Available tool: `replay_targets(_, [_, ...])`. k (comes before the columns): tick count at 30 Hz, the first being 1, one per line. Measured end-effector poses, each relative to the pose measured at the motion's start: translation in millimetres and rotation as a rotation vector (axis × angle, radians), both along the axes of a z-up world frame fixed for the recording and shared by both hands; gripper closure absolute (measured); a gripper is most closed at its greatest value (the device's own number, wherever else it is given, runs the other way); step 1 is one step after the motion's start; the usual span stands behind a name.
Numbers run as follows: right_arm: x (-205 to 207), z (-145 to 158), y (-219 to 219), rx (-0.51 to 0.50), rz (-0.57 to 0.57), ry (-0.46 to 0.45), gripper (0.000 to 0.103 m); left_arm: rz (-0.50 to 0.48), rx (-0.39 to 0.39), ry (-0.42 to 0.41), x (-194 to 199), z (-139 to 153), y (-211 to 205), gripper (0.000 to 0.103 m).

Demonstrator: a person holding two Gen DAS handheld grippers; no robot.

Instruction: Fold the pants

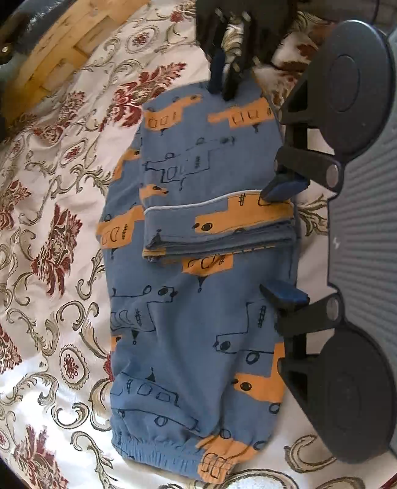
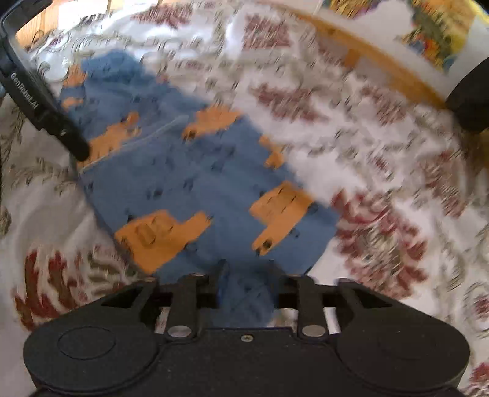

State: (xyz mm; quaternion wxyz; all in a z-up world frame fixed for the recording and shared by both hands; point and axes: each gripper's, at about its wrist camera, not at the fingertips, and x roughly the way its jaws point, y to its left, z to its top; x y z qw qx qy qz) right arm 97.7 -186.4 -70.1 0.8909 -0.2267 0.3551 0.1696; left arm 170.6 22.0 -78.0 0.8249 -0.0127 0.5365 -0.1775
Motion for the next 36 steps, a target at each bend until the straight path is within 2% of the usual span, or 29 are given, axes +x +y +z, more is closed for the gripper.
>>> replay_targets(2, [-7.5, 12.6, 8.4, 0.065, 0.009, -0.040, 0.019, 0.051, -0.007, 0.015, -3.2, 8.3, 7.5, 0.038])
replay_targets(3, [-12.1, 17.9, 17.3, 0.085, 0.025, -0.074, 0.013, 0.094, -0.019, 0.020, -7.7, 13.7, 15.6, 0.031])
replay_targets(4, [-15.8, 20.8, 26.7, 0.088, 0.038, -0.109, 0.011, 0.136, -0.037, 0.016, -13.4, 19.0, 25.8, 0.020])
replay_targets(5, [-16.9, 23.4, 36.8, 0.084, 0.048, -0.142, 0.007, 0.195, -0.064, -0.009, -21.8, 26.0, 39.4, 0.015])
replay_targets(7, [-16.6, 25.4, 59.3, 0.075, 0.072, -0.205, 0.004, 0.318, -0.095, -0.084, -37.2, 37.0, 64.0, 0.005])
replay_targets(9, [-11.3, 22.5, 79.2, 0.064, 0.085, -0.244, 0.004, 0.466, -0.099, -0.163, -48.1, 44.9, 87.5, 0.004])
replay_targets(12, [-5.8, 14.9, 100.0, 0.026, 0.076, -0.276, 0.006, 0.602, -0.123, -0.233, -47.6, 48.2, 108.0, 0.005])
replay_targets(14, [-6.0, 9.5, 108.4, 0.007, 0.076, -0.290, 0.009, 0.631, -0.128, -0.264, -42.2, 47.3, 110.9, 0.009])
replay_targets(16, [-6.8, 4.0, 115.5, -0.011, 0.090, -0.301, 0.010, 0.657, -0.123, -0.247, -33.8, 42.9, 115.0, 0.021])
replay_targets(20, [-1.3, -10.0, 130.2, -0.048, 0.108, -0.304, 0.018, 0.718, -0.187, -0.211, -23.8, 29.9, 125.2, 0.033])
replay_targets(23, [3.0, -26.4, 141.0, -0.073, 0.134, -0.270, 0.025, 0.755, -0.213, -0.222, -22.9, 24.0, 133.0, 0.049])
replay_targets(24, [3.1, -30.3, 142.5, -0.075, 0.136, -0.272, 0.026, 0.768, -0.208, -0.219, -20.9, 21.7, 135.2, 0.058])
replay_targets(27, [4.9, -35.9, 141.9, -0.055, 0.132, -0.280, 0.026, 0.811, -0.231, -0.205, -17.2, 14.2, 143.4, 0.073])
replay_targets(30, [9.0, -37.0, 139.9, -0.028, 0.125, -0.270, 0.026, 0.801, -0.249, -0.226, -15.2, 12.9, 144.5, 0.075])
replay_targets(33, [9.8, -38.4, 139.4, -0.015, 0.119, -0.266, 0.026, 0.762, -0.206, -0.267, -11.6, 16.3, 136.4, 0.083])
replay_targets(36, [10.1, -38.5, 139.1, -0.009, 0.117, -0.264, 0.026, 0.733, -0.163, -0.302, -9.6, 20.2, 129.4, 0.083])
